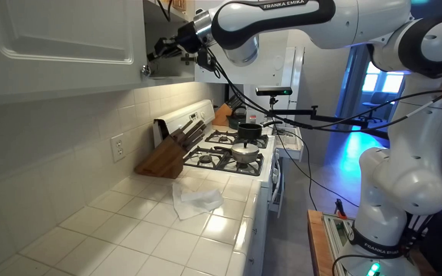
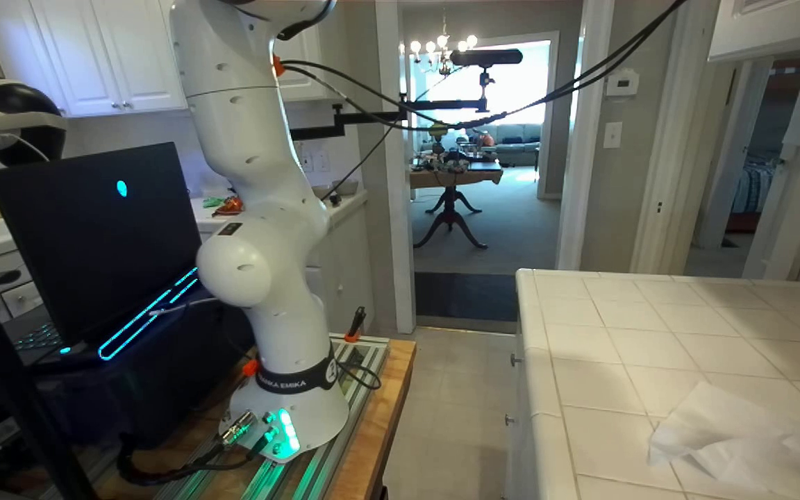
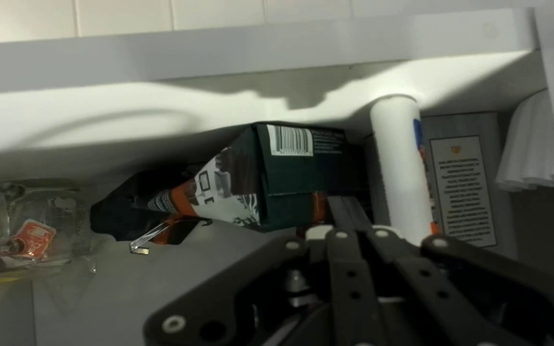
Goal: Pick up the bottle from the shelf and put it on the counter
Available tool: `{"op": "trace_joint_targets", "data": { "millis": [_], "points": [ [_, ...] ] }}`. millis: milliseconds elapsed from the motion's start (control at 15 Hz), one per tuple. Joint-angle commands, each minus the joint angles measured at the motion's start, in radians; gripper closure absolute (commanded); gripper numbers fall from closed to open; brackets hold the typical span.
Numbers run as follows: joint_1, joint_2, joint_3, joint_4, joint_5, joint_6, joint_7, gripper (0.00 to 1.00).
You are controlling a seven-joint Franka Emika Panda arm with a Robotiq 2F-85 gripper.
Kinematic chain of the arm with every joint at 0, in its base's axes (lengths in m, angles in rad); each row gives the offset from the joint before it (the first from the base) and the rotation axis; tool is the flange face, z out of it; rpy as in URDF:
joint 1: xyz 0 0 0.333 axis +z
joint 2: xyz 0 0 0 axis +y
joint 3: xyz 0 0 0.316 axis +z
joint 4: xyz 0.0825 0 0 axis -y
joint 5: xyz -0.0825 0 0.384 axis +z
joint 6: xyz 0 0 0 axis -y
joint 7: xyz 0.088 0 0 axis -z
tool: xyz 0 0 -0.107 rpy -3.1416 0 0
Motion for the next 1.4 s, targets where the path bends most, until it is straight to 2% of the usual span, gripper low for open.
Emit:
{"op": "trace_joint_targets", "data": {
  "millis": [0,67,133,400,800,933,1333],
  "points": [
    [-0.012,-0.019,0.008,-0.026,-0.038,0.019,0.057,1.00],
    [-0.009,-0.020,0.007,-0.026,-0.029,0.016,0.044,0.80],
    [-0.007,-0.019,0.007,-0.024,-0.024,0.013,0.037,0.72],
    [0.004,-0.015,0.005,-0.012,0.004,-0.004,-0.002,0.47],
    [0.048,-0.014,-0.008,0.016,0.137,-0.064,-0.143,0.05],
    [0.059,-0.012,-0.012,0.030,0.190,-0.086,-0.206,0.00],
    [0.050,0.003,-0.028,0.082,0.294,-0.184,-0.348,0.00]
  ]
}}
